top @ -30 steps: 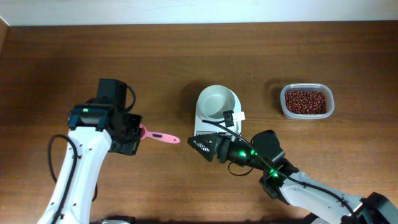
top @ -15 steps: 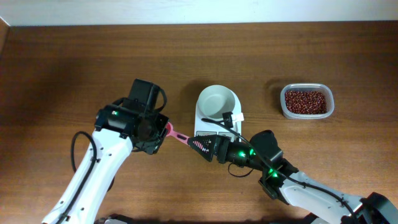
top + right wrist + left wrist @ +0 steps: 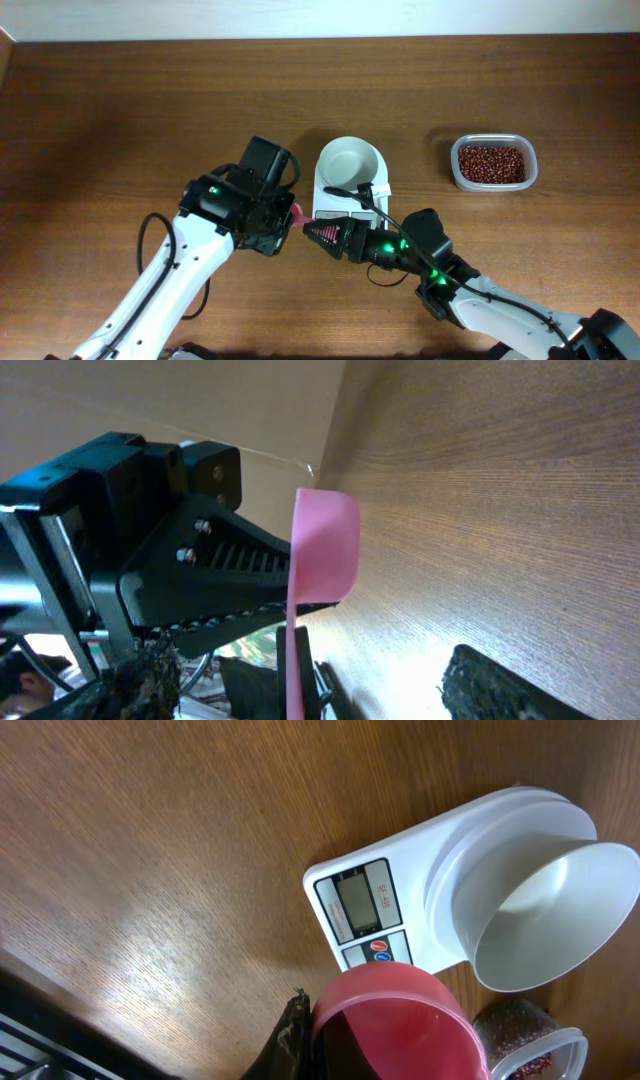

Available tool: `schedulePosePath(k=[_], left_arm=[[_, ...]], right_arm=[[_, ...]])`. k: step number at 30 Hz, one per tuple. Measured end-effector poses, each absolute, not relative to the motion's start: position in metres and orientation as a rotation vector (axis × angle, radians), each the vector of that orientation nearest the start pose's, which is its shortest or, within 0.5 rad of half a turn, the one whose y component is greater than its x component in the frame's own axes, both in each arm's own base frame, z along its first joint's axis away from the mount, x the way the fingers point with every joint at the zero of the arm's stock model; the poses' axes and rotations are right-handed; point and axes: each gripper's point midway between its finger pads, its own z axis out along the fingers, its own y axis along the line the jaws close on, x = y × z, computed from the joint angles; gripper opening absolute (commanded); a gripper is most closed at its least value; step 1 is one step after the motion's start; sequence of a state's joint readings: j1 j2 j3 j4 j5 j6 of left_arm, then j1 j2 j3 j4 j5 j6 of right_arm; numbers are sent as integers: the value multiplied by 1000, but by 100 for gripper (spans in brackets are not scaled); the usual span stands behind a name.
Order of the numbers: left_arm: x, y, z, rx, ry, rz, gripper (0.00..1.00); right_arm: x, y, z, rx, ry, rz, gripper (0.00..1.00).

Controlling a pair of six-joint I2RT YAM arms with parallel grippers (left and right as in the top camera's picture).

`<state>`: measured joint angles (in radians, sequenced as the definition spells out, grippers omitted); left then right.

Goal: Scoop and weigh 50g on scale
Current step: 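Grasp the pink scoop handle with the right gripper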

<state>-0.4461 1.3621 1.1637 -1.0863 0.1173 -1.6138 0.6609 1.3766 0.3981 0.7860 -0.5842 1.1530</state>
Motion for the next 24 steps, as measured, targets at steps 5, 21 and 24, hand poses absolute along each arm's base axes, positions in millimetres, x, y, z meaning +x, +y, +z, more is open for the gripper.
schedulePosePath(k=[5, 21, 24], left_arm=[[249, -142, 147, -1674, 2563, -467, 0], [239, -137, 144, -1696, 2589, -407, 0], [239, -137, 144, -1696, 2589, -407, 0]], right_arm=[[233, 301, 161, 86, 2154, 1765, 72], [234, 302, 170, 149, 2133, 1826, 50], [234, 302, 170, 155, 2134, 1831, 46]])
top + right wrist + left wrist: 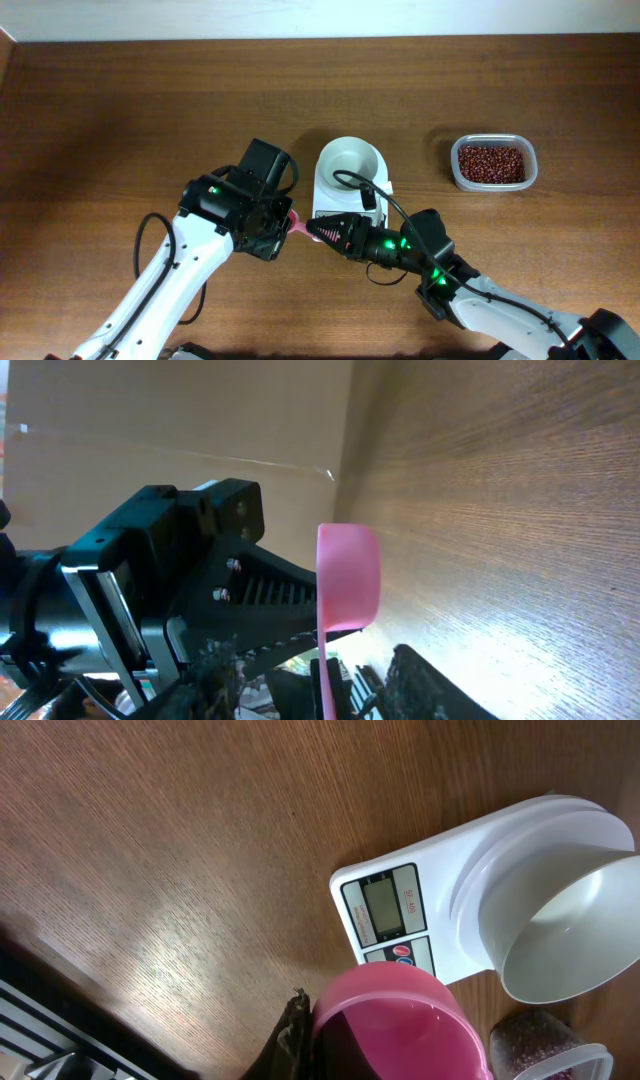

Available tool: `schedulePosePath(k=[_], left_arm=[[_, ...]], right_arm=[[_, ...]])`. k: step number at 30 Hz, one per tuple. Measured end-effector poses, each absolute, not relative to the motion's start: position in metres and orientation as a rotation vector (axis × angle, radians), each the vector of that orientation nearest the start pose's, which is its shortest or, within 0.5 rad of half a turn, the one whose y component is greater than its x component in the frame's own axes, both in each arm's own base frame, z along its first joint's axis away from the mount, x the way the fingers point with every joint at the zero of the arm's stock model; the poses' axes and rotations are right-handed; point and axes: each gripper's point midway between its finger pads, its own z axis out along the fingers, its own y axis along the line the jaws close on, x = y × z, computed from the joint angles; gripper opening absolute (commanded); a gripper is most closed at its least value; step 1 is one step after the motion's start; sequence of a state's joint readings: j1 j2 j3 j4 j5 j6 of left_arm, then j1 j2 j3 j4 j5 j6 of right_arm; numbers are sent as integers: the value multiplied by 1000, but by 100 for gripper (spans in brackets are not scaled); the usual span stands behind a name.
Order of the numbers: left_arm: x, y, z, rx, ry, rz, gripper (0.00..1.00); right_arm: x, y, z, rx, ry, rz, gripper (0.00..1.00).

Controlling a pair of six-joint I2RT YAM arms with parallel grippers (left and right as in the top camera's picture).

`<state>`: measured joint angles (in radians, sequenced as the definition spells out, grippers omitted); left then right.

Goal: Scoop and weigh 50g on scale
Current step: 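Grasp the pink scoop handle with the right gripper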

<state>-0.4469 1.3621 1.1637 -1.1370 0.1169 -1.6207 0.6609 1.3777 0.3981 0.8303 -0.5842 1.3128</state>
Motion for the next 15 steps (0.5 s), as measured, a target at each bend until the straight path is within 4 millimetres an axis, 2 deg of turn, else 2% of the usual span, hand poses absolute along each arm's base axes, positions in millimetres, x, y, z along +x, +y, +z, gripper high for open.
schedulePosePath(k=[7, 9, 10, 15], left_arm=[[239, -137, 144, -1696, 2589, -407, 0], [239, -137, 144, -1696, 2589, -407, 0], [239, -137, 144, -1696, 2589, -407, 0], [239, -136, 144, -1696, 2589, -405, 0]], right_arm=[[230, 304, 171, 171, 2158, 1873, 42], [228, 304, 171, 178, 2166, 1886, 38], [228, 305, 171, 179, 2168, 1891, 33], [227, 305, 171, 191, 2175, 1902, 31]])
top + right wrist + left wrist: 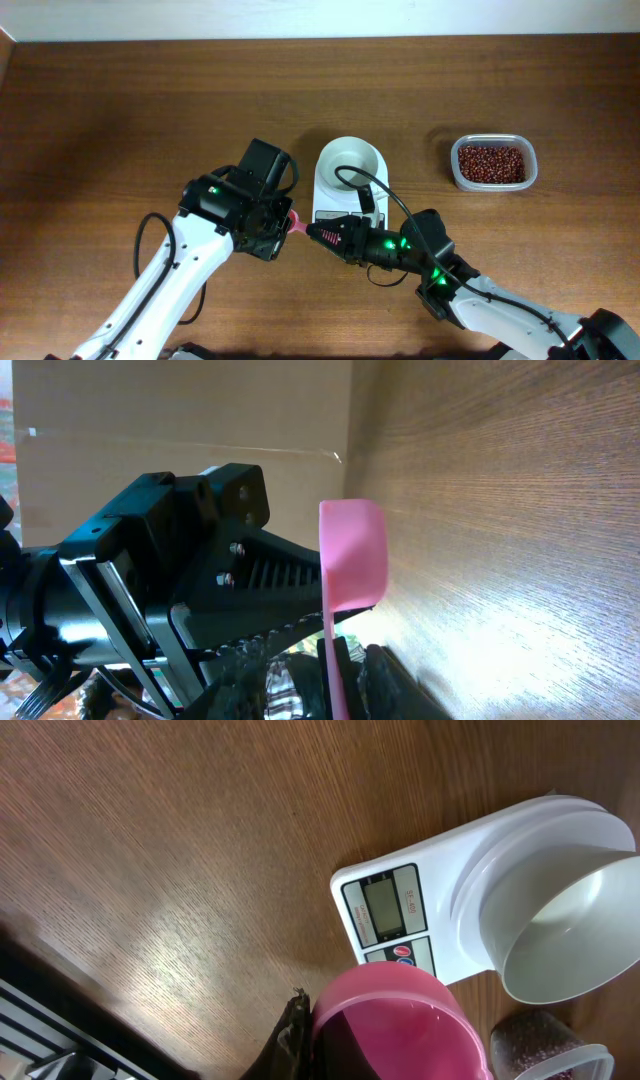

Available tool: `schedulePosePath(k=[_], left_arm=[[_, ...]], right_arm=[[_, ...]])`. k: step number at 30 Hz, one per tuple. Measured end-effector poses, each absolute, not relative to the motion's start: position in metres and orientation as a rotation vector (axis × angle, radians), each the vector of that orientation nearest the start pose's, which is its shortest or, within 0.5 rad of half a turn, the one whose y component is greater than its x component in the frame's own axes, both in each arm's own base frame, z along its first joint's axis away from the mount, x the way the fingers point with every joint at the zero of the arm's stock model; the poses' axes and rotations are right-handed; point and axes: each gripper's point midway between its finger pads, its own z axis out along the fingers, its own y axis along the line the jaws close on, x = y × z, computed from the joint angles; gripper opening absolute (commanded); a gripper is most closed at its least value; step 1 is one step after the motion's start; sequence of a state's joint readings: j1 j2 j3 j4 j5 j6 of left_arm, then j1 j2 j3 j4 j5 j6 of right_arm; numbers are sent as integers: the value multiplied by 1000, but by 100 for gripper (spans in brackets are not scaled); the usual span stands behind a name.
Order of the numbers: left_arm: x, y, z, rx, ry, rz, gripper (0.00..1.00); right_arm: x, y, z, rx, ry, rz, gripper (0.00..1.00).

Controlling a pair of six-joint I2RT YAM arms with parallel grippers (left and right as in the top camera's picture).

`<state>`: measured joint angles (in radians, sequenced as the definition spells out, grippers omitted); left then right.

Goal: Scoop and weigh 50g on scale
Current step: 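Grasp the pink scoop handle with the right gripper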

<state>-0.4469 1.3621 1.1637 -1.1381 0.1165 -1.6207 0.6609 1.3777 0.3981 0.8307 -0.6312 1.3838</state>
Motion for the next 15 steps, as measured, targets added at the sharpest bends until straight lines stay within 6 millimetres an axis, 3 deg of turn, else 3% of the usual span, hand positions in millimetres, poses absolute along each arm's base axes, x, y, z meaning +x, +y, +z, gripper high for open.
schedulePosePath(k=[15], left_arm=[[238, -136, 144, -1697, 2590, -403, 0]], right_arm=[[226, 305, 170, 195, 2182, 1903, 21]])
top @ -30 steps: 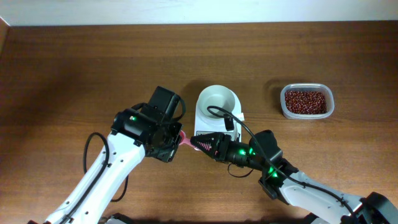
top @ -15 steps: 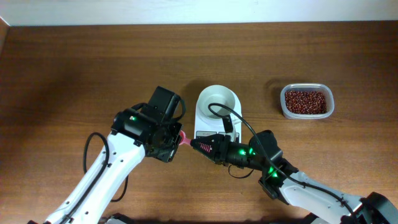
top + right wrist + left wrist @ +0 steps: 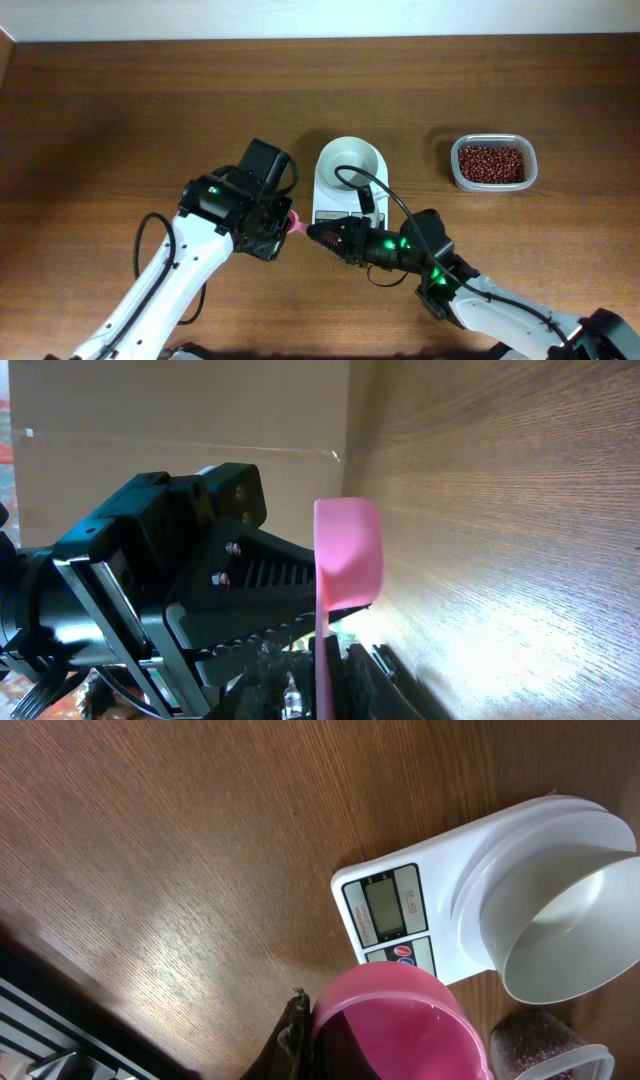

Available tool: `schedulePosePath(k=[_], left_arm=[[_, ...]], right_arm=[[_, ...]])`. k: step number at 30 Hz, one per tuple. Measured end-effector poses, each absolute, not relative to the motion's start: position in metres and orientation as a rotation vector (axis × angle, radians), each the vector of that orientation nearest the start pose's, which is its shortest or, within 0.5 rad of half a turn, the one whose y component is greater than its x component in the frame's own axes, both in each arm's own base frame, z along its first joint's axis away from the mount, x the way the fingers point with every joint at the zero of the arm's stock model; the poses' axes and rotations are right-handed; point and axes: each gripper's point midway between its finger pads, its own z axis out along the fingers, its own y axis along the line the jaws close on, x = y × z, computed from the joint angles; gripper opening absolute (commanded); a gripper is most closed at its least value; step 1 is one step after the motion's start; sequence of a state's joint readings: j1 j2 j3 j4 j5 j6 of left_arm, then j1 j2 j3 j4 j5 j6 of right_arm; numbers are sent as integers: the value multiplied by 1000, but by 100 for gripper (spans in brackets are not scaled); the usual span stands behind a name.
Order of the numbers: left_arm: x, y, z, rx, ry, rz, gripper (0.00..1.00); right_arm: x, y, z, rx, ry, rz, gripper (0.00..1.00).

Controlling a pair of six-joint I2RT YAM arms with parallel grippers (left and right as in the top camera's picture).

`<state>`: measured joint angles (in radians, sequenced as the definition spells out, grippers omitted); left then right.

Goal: Scoop and weigh 50g on scale
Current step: 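Grasp the pink scoop handle with the right gripper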

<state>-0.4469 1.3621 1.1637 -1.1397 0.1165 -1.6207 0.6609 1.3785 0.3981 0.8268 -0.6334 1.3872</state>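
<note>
A pink scoop (image 3: 297, 226) hangs just left of the white scale (image 3: 385, 910), its empty cup (image 3: 400, 1020) filling the bottom of the left wrist view. My left gripper (image 3: 286, 222) is shut on it, one dark finger (image 3: 292, 1035) against the cup's side. From the right, my right gripper (image 3: 312, 233) is shut on the scoop's handle (image 3: 322, 660), below the edge-on cup (image 3: 348, 550). An empty white bowl (image 3: 350, 163) stands on the scale. A clear tub of red beans (image 3: 492, 163) sits to the right.
The brown wooden table (image 3: 120, 110) carries only the scale and the bean tub. The left arm's black wrist housing (image 3: 150, 560) fills the left of the right wrist view, close to my right fingers. The bean tub (image 3: 535, 1042) shows beyond the scoop.
My right gripper's fingers have shut against the scoop's handle, which had a small gap beside it before. The left gripper, scale and bowl stand as before.
My left gripper held the pink scoop beside the scale while the right gripper stood open just to its right. The right gripper then stood nearer, its fingers either side of the handle, then narrower. Now both grippers grip the scoop.
</note>
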Motion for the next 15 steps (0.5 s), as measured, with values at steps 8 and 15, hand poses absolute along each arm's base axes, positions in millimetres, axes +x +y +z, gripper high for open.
schedulePosePath(k=[8, 15], left_arm=[[238, -136, 144, -1698, 2591, -403, 0], [237, -138, 144, -1700, 2596, -410, 0]], right_arm=[[226, 305, 170, 196, 2182, 1903, 21], [226, 305, 170, 197, 2182, 1904, 20]])
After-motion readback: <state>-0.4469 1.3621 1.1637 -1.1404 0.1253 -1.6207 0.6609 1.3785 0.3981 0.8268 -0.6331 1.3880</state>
